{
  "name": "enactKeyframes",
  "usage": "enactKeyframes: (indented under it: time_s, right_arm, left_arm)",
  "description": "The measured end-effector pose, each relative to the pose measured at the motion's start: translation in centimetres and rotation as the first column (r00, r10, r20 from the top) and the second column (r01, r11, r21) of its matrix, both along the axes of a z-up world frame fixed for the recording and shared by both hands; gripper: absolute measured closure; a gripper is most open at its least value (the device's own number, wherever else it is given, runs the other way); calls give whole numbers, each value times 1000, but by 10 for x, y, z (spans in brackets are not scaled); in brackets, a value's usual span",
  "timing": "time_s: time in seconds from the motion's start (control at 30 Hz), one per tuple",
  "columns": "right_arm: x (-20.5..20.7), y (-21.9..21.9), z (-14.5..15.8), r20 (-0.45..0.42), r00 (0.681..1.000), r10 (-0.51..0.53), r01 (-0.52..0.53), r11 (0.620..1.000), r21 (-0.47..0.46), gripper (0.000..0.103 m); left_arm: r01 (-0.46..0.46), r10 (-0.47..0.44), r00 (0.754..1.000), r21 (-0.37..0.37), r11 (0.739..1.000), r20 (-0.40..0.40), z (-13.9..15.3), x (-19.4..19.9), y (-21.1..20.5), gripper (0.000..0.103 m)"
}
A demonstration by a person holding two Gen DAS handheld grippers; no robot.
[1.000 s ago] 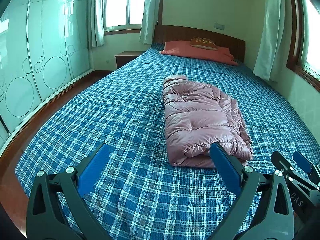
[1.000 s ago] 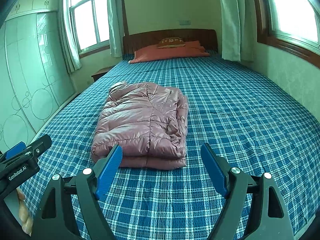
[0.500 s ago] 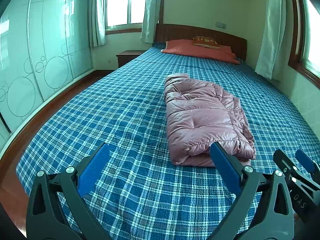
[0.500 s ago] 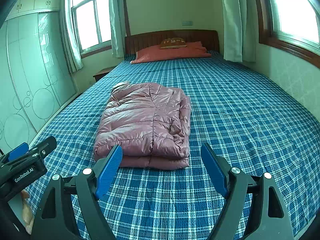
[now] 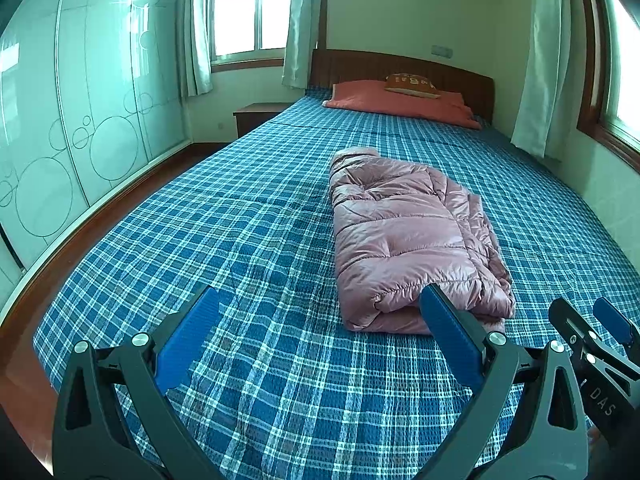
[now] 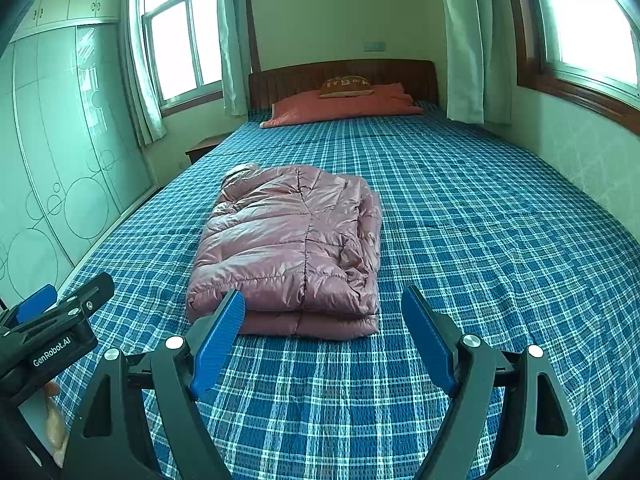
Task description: Fold large clothes
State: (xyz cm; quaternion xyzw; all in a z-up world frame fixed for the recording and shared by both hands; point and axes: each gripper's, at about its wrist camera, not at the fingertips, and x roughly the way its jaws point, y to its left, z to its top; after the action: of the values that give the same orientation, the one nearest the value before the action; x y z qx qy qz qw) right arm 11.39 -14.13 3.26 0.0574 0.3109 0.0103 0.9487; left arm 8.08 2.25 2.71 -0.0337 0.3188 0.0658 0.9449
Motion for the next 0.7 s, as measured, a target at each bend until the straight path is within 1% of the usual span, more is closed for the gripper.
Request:
enactKeyframes:
  time_s: [0.27, 0.5, 0.7]
  right_arm:
    - [-1, -1, 2, 10, 1000, 0, 0, 1000, 1, 24]
    - [-2, -1, 2, 12, 1000, -2, 2, 1000, 2, 24]
    - [-2, -2, 2, 11, 1000, -1, 1, 1000, 2, 24]
  left_arm:
    - [-13, 13, 1000, 17, 1000, 4, 1, -1, -2, 2]
    - [3, -4, 1000, 25, 1000, 25, 6, -3, -4, 2]
    - [10, -11, 1000, 20, 1000, 23, 6, -2, -5, 2]
